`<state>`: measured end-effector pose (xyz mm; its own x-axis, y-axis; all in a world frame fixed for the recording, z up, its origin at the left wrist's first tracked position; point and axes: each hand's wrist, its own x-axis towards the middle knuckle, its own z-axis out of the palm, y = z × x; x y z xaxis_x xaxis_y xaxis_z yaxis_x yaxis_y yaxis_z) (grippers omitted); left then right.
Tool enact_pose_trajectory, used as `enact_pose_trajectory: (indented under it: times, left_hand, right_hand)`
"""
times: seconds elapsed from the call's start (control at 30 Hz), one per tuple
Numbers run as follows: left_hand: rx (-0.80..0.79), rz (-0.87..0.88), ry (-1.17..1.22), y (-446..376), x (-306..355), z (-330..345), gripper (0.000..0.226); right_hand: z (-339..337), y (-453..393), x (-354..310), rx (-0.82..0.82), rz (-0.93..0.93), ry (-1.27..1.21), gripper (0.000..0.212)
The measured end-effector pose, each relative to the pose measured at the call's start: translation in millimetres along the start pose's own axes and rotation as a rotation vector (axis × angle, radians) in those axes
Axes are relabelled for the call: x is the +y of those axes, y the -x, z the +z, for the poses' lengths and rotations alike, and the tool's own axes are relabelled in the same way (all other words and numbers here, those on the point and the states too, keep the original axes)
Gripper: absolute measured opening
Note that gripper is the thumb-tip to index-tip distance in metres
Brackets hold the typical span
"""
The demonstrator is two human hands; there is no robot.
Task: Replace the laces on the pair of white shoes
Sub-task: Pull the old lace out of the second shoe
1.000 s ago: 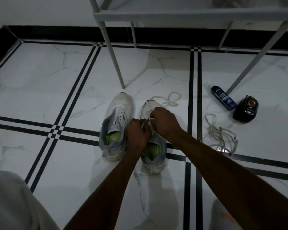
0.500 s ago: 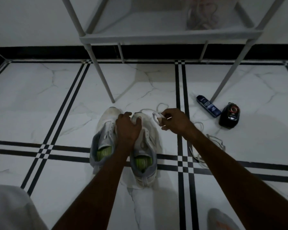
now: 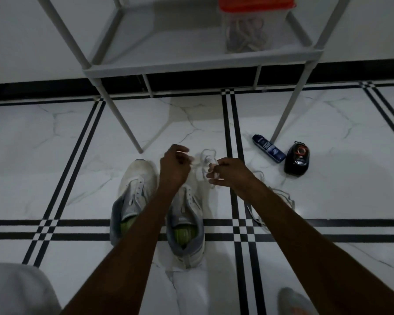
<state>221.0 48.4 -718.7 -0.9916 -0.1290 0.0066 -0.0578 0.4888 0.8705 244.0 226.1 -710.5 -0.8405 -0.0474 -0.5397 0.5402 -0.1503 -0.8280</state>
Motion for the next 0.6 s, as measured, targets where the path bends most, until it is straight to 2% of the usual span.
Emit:
enact_pose_trajectory:
  times: [0.07, 0.13, 0.23, 0.37, 0.5, 0.6]
  left_hand:
    - [-0.270, 0.072, 0.113, 18.9, 25.2, 6.8, 0.016]
    - [-0.492, 0.105, 0.143, 35.0, 38.5, 14.8, 0.014]
    - [-0.619, 0.115, 0.169, 49.0, 41.4, 24.1, 0.014]
    - [-0.553, 0.004, 0.264, 49.2, 32.1, 23.8, 0.021]
    - [-0.276, -0.144, 0.242, 48.3, 27.8, 33.6, 0.034]
    - [-0.300, -0.199, 0.235, 48.0, 37.6, 61.9, 0.037]
  right_hand:
    - [-5.4, -2.4, -4.7, -0.014, 0.113, -0.179, 0.022]
    - [-10.3, -2.7, -10.4, -0.065, 0.199, -0.267, 0.025]
    - [-16.7, 1.2, -20.0, -0.049, 0.219, -0.301, 0.024]
    - [-35.4, 15.6, -34.3, 0.023, 0.077, -0.102, 0.022]
    - [-64.6, 47.3, -60.4, -0.015, 0.031, 0.063, 0.022]
    - [-89.0, 72.3, -79.2, 0.033, -0.031, 0.233, 0.019]
